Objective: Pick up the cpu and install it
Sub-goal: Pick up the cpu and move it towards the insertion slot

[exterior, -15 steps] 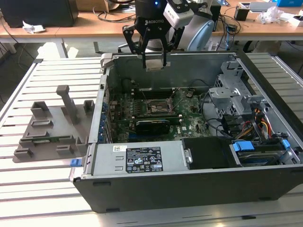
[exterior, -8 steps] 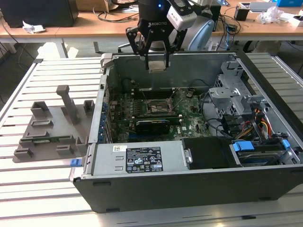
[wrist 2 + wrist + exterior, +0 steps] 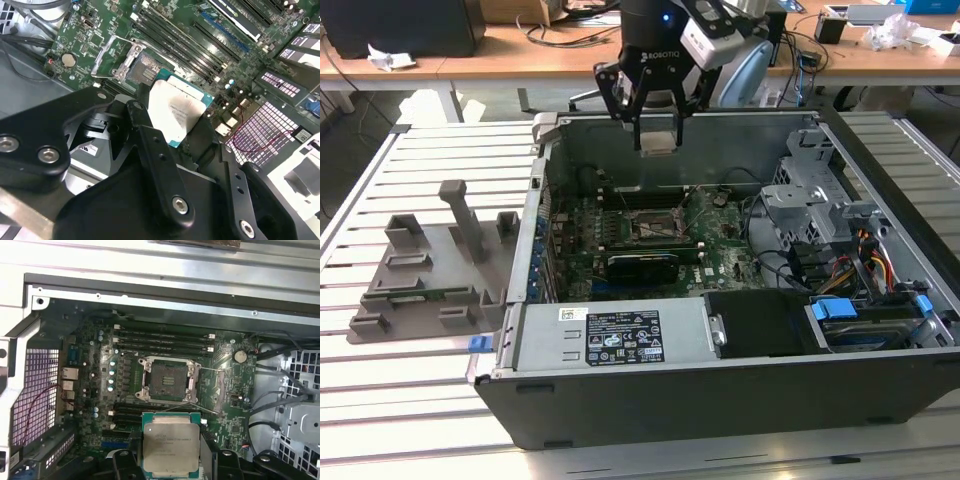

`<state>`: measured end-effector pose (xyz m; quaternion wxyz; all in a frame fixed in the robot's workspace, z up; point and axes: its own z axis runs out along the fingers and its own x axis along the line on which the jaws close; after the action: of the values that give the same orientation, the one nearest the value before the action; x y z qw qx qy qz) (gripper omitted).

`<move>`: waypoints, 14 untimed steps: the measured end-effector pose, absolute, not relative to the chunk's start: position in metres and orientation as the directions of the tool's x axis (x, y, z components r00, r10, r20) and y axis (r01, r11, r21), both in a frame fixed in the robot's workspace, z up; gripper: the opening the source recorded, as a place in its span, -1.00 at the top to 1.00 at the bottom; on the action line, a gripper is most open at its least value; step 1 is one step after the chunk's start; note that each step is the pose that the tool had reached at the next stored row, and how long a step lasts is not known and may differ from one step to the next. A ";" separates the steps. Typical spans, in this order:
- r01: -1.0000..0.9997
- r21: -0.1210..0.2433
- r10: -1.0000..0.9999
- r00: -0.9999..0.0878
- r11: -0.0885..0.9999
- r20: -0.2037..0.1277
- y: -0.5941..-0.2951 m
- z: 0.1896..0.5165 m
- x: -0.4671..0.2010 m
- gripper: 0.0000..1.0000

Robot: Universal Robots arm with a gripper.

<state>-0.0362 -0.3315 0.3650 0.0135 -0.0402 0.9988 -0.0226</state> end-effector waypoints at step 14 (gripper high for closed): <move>-0.080 -0.051 -0.081 -0.996 0.996 -0.025 -0.327 0.347 -0.027 -0.09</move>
<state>-0.0271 -0.3273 0.3471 0.0134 -0.0404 0.9988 -0.0248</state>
